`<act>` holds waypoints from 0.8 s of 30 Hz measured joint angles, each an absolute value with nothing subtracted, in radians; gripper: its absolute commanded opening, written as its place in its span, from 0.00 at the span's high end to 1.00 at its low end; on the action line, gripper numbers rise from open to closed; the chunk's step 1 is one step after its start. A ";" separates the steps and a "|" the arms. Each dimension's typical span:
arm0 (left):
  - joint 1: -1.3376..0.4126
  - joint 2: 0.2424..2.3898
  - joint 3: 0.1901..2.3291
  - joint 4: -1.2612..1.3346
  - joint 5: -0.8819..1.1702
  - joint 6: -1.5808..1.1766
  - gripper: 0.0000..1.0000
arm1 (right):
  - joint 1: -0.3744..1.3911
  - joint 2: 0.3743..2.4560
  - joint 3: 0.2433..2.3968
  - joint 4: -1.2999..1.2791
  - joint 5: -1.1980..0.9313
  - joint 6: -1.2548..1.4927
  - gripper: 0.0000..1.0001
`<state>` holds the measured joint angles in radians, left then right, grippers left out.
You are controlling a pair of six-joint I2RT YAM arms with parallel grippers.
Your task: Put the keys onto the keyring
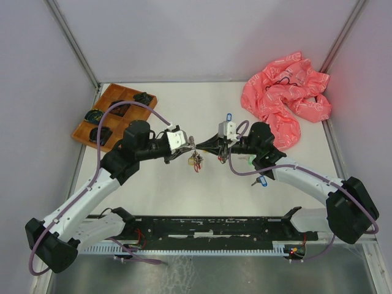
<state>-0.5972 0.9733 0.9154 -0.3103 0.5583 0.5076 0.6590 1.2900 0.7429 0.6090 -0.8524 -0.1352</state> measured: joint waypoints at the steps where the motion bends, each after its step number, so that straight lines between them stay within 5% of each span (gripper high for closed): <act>1: -0.595 0.973 0.913 -0.307 0.562 0.507 0.72 | 0.659 1.290 0.742 0.613 -0.852 -0.135 0.99; 24: -0.579 0.987 0.902 -0.274 0.632 0.474 0.69 | 0.659 1.290 0.733 0.643 -0.816 -0.111 0.99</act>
